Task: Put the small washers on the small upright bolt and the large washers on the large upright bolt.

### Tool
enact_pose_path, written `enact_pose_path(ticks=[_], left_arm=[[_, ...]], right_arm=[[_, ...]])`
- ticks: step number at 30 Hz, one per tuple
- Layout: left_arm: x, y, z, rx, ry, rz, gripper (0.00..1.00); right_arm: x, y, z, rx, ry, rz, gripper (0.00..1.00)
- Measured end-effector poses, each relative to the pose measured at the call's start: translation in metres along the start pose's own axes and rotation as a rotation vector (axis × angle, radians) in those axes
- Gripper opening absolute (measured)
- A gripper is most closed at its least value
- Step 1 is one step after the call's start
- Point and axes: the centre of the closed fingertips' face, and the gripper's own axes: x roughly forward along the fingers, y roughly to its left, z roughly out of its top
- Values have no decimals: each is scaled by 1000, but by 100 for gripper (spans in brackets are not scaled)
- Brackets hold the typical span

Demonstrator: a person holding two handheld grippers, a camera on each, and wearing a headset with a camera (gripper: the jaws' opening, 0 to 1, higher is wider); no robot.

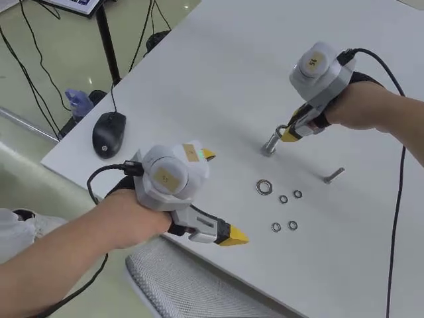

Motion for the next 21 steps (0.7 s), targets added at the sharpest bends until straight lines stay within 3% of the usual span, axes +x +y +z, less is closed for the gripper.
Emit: enact_pose_path(ticks=[6,21], left_arm=[[0,1,-7,-4,19,2,96],[3,2,-6,-19,11,-6,94]], right_arm=[[8,-1,1,-8,10,7,22],[32,-14,1,-41,36,12,22]])
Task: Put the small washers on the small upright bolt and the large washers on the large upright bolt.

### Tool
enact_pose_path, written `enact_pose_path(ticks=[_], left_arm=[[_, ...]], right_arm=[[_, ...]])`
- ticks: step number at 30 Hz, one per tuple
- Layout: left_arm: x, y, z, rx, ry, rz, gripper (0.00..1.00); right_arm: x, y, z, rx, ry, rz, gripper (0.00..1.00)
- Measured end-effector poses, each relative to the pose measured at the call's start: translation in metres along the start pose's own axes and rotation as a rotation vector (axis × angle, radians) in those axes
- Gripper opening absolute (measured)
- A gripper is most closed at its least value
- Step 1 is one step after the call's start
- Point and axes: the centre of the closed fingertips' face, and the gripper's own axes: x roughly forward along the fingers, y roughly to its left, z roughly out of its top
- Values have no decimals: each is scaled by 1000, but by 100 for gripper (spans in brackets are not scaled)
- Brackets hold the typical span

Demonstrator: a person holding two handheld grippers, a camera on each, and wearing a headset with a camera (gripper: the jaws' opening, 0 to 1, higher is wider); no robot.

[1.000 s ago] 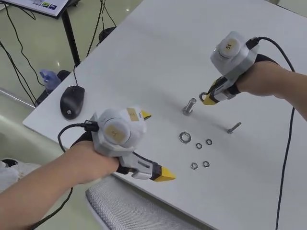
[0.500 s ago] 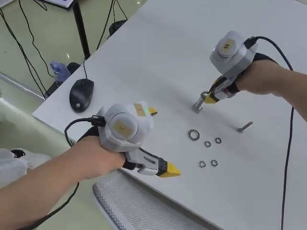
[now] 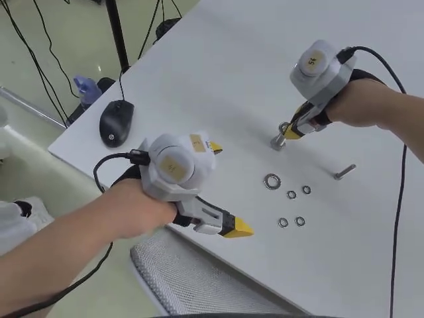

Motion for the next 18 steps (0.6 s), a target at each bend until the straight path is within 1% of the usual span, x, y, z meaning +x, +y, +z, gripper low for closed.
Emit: enact_pose_path(ticks=[2,5,9,14,18], left_arm=[[0,0,-1,2,2,5,95],[0,1,1,-6,-7,10,95],[1,1,1,-2,-1,9,94],[2,2,2,-2,0,10,94],[3,2,0,-2,4,12,93]], right_arm=[[1,0,-2,-4,6,-3,22],[0,2,-2,-21,12,-9,22],[2,2,-2,-20,12,-10,22],[8,3,-3,-24,13,-9,22],[17,3,-4,-29,13,-6,22]])
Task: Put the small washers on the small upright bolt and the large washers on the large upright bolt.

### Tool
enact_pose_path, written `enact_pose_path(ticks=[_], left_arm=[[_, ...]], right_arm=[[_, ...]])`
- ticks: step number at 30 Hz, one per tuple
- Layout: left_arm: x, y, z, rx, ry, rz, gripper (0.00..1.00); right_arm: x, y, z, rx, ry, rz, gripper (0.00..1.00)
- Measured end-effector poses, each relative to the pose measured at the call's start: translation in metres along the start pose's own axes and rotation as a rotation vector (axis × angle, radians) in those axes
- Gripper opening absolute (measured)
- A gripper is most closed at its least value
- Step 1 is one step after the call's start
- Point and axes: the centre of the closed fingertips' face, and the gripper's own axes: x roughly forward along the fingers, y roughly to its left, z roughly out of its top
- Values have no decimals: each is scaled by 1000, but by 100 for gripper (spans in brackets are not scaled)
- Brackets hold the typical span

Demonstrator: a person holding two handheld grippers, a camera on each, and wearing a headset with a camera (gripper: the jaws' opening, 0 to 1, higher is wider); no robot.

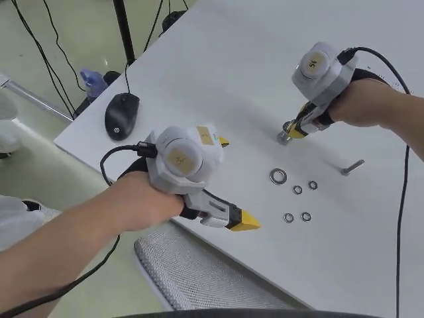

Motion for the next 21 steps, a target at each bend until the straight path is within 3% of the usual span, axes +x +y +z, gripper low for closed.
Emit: enact_pose_path(ticks=[21], left_arm=[[1,-1,-3,3,15,-2,92]], right_arm=[[22,6,-11,-6,8,-11,22]])
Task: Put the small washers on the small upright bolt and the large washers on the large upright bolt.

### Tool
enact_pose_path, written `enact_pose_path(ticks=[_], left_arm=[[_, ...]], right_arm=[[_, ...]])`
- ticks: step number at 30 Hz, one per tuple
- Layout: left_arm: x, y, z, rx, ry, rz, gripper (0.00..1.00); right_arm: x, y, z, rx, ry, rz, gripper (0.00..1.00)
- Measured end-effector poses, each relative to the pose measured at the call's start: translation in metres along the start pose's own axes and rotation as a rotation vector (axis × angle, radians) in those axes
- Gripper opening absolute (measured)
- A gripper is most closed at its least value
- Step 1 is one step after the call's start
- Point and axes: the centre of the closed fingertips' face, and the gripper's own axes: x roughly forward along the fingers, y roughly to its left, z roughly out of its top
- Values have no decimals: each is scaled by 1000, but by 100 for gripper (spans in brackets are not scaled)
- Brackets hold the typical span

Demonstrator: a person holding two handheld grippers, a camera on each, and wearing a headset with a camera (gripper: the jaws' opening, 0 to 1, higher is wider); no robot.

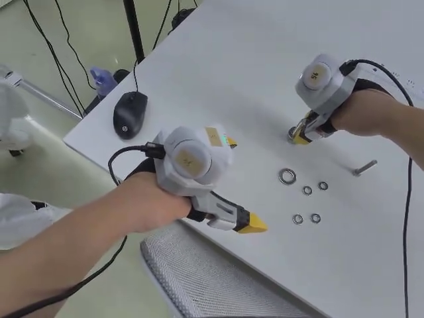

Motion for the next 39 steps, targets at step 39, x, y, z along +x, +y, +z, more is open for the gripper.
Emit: enact_pose_path(ticks=[39], left_arm=[[-11,2,-3,12,19,6,88]], right_arm=[[-15,0,8,19,-48,-5,33]])
